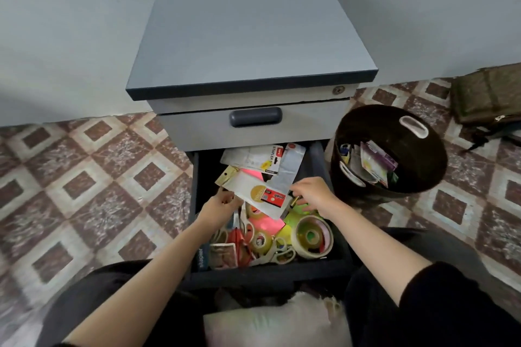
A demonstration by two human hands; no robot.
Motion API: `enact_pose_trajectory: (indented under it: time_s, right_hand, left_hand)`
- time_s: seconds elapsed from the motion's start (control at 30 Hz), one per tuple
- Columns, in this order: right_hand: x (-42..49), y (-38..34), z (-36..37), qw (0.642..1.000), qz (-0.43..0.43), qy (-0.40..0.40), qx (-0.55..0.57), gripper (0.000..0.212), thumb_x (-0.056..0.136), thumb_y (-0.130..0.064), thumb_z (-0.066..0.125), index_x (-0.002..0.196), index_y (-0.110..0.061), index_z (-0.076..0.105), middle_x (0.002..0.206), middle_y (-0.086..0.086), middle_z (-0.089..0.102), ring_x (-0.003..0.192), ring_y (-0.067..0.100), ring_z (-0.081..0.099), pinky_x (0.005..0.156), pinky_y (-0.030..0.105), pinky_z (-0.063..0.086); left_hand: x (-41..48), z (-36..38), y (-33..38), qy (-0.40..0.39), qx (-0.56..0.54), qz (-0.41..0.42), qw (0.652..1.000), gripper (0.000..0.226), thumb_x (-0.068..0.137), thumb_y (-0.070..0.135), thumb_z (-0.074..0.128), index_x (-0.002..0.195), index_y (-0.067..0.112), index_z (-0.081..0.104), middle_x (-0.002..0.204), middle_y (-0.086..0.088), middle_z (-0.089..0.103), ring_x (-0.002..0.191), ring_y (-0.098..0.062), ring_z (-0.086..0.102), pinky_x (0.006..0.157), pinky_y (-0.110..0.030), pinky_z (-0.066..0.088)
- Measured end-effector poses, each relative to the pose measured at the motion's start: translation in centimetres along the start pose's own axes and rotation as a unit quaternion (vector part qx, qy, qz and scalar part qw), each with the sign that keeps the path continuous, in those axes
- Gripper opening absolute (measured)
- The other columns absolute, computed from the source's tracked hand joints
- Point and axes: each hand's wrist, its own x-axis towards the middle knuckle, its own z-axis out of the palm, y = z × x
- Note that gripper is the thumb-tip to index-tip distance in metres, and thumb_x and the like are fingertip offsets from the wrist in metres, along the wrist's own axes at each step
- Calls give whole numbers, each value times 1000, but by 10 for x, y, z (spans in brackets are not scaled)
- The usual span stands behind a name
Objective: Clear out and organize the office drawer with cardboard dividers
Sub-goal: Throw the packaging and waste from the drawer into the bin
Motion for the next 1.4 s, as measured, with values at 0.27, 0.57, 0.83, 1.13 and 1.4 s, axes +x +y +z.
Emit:
enact_pose_trajectory:
  time_s: [0.27,0.57,0.83,1.13,1.4]
  right_hand:
    - [46,9,23,997,26,24,-65,17,85,-18,62,81,-2,64,74,10,59,60,15,51,59,28,40]
    - [78,26,35,994,76,51,-63,35,75,-24,73,98,-14,48,96,12,65,84,29,65,71,39,54]
    - [84,30,38,993,101,35,-43,38,77,-26,74,101,-11,49,94,10,64,77,25,67,61,35,59]
    - [84,33,36,995,96,17,2,24,80,-16,74,73,-11,52,68,3,57,56,13,53,52,25,46]
    - [84,37,38,996,77,11,-42,23,78,-11,74,66,-16,56,77,0,60,73,17,59,64,28,47]
  left_hand:
    - [48,23,-7,-13,216,104,971,55,92,29,55,139,6,41,153,-6,25,141,-23,22,111,-34,25]
    - [107,55,15,-83,395,160,901,62,100,24,33,151,13,-2,158,-3,-11,145,-20,-9,119,-38,2]
    - [127,67,18,-92,458,141,873,61,102,26,25,149,11,-10,155,-5,-21,143,-21,-17,117,-40,-3]
    - [135,67,27,-85,448,155,876,61,101,30,25,149,15,-10,156,-4,-19,144,-21,-16,117,-46,-2]
    - [131,62,22,-104,434,153,882,60,101,30,25,150,16,-7,158,-1,-10,145,-17,-11,118,-47,-2]
